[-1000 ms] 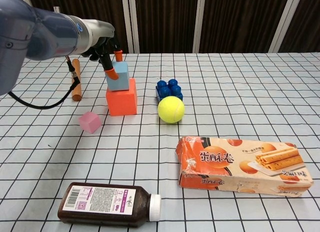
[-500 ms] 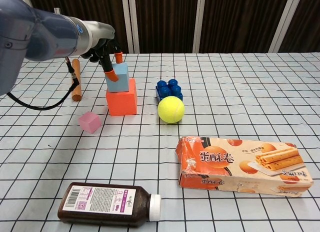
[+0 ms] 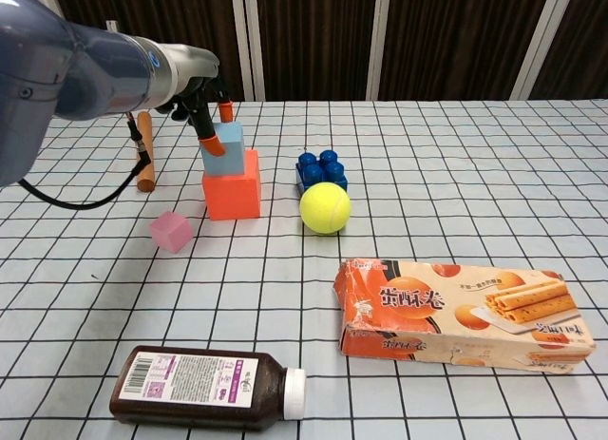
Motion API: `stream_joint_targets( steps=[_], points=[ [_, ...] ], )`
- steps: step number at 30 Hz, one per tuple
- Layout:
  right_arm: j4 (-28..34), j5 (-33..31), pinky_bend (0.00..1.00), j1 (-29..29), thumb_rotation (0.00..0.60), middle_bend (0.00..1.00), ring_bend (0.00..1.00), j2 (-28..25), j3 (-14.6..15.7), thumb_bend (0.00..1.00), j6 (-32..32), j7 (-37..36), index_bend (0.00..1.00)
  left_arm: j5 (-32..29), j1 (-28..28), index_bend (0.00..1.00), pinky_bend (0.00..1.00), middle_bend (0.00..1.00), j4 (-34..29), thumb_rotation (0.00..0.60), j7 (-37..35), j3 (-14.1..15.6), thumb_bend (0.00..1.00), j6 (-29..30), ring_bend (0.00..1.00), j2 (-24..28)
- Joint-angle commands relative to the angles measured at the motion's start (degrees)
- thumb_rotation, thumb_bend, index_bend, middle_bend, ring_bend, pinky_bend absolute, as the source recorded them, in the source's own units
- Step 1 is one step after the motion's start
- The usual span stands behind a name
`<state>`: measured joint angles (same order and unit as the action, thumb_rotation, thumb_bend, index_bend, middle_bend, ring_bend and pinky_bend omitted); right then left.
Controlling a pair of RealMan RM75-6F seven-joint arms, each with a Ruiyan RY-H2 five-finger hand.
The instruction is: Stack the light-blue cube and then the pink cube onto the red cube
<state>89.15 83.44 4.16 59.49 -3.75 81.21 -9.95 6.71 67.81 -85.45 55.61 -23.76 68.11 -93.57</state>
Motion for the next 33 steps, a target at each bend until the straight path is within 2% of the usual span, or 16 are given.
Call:
stream_joint_targets(
  steps=[1, 8, 24, 33],
  points=[
    [0.0, 0.0, 0.1, 0.0, 0.6, 0.01, 0.03, 0.0, 0.0, 0.13, 0.1, 0.0, 0.0, 0.0, 0.0, 0.44, 0.97, 0.84, -0.1, 0.6, 0.1, 0.1, 0.31, -0.1, 0.82, 0.0],
    [0.1, -0.1, 0.1, -0.1, 0.6, 0.01, 0.03, 0.0, -0.1, 0.13, 0.1, -0.1, 0.0, -0.1, 0.1, 0.36, 0.97, 0.84, -0.7, 0.6, 0.5, 0.4, 0.31, -0.5, 0.82, 0.4],
    [0.5, -0.4, 0.1, -0.1, 0.6, 0.01, 0.03, -0.3, 0.0, 0.13, -0.3, 0.2, 0.0, 0.0, 0.3, 0.34, 0.97, 0.84, -1.6, 0.6, 1.0, 0.9, 0.31, -0.1, 0.82, 0.8],
    [0.7, -0.8, 0.1, -0.1, 0.6, 0.01, 0.03, -0.4, -0.1, 0.13, -0.5, 0.3, 0.0, -0.2, 0.1, 0.29, 0.97, 0.84, -2.7, 0.6, 1.7, 1.3, 0.31, 1.0, 0.82, 1.7]
  ],
)
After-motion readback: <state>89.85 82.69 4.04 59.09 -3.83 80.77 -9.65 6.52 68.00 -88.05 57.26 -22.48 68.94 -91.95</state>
